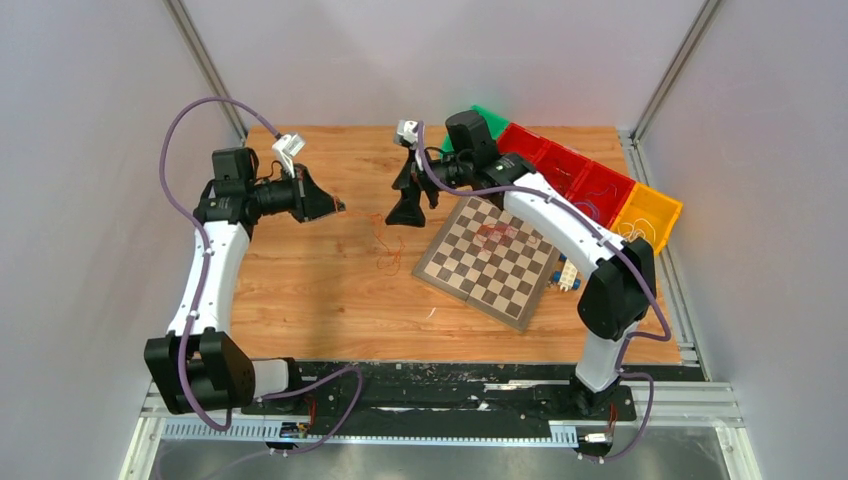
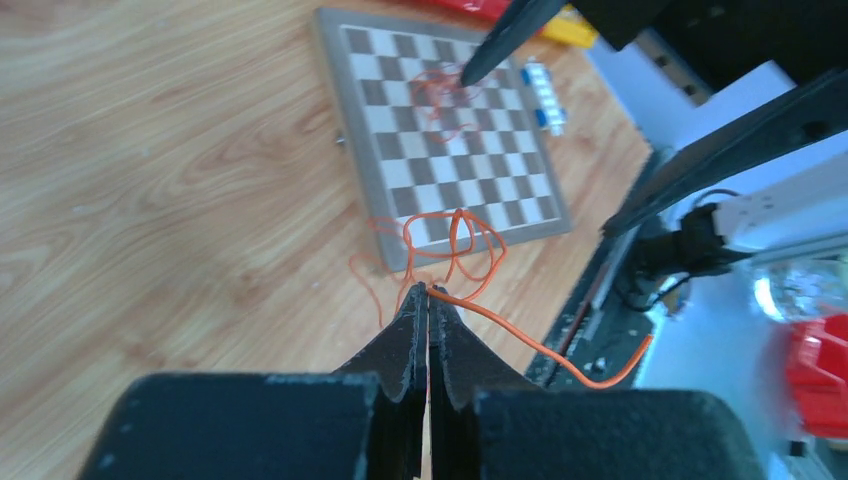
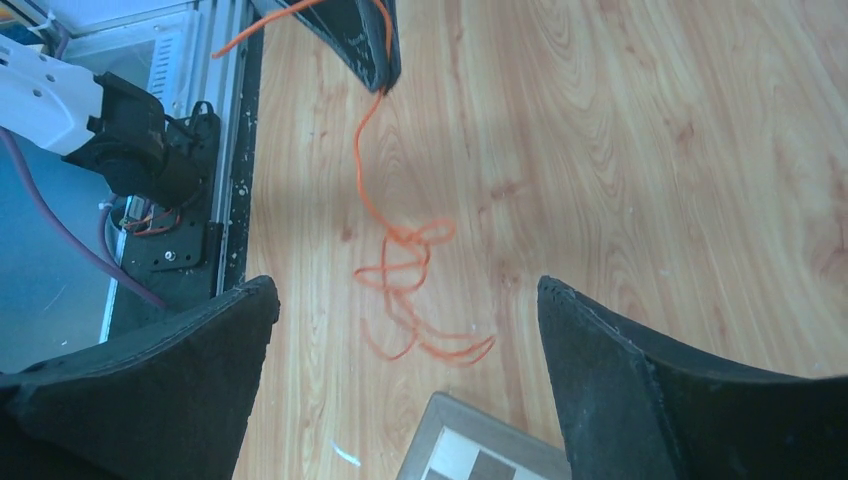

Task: Untangle the cables

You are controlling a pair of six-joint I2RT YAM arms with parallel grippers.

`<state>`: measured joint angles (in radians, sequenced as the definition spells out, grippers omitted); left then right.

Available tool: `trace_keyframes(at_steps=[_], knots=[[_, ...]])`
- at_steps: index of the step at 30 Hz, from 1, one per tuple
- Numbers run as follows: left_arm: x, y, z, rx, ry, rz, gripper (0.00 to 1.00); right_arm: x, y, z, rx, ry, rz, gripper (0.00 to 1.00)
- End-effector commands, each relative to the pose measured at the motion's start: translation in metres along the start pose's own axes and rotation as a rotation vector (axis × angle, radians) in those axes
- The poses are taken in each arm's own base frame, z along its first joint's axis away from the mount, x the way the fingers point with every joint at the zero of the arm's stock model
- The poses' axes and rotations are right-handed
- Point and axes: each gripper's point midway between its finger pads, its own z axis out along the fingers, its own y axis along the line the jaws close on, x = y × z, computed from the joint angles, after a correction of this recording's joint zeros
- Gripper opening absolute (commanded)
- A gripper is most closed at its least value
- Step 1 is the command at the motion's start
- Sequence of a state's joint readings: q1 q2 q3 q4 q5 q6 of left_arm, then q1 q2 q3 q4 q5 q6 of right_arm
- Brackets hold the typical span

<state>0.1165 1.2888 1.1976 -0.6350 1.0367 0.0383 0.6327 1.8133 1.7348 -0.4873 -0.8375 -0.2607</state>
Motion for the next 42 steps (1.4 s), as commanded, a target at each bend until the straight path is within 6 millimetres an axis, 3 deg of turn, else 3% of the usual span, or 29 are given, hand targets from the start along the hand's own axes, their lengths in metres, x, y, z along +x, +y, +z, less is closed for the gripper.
trace_keyframes(at_steps=[1,7,8,12,16,18,22,28,31,33,38,42], knots=[[-0.023,-0.056,-0.001,0.212,-0.075,0.000,0.00,-0.028,0.022,0.027,-0.093,-0.100,-0.118,1.00],[-0.038,-0.077,-0.006,0.289,-0.121,-0.027,0.00,-0.020,0.026,0.059,-0.139,-0.152,-0.064,0.95],[-0.043,-0.079,-0.007,0.298,-0.137,-0.002,0.00,-0.019,0.025,0.063,-0.137,-0.164,-0.048,0.89],[-0.057,-0.091,-0.014,0.317,-0.180,-0.028,0.00,-0.006,0.024,0.075,-0.159,-0.156,0.071,0.49],[-0.085,-0.085,-0.033,0.259,-0.280,-0.019,0.00,0.016,0.029,0.075,-0.178,-0.131,0.113,0.11],[-0.098,-0.076,-0.044,0.212,-0.330,-0.008,0.00,0.026,0.027,0.069,-0.168,-0.119,0.137,0.00],[-0.101,-0.043,-0.053,0.065,-0.367,0.001,0.00,0.017,0.013,0.042,-0.130,-0.143,0.169,0.00],[-0.061,0.005,-0.037,-0.071,-0.283,-0.075,0.00,-0.040,-0.017,-0.011,-0.056,-0.253,0.167,0.00],[-0.031,0.024,-0.023,-0.100,-0.192,-0.126,0.00,-0.069,-0.020,-0.032,-0.044,-0.306,0.150,0.00],[-0.016,0.019,-0.009,-0.063,-0.136,-0.139,0.00,-0.087,-0.016,-0.040,-0.054,-0.347,0.138,0.00],[0.011,-0.030,0.042,0.077,0.011,-0.076,0.00,-0.126,-0.005,-0.048,-0.115,-0.465,0.158,0.00],[0.013,-0.036,0.057,0.095,0.054,-0.076,0.00,-0.128,-0.018,-0.048,-0.071,-0.452,0.156,0.00]])
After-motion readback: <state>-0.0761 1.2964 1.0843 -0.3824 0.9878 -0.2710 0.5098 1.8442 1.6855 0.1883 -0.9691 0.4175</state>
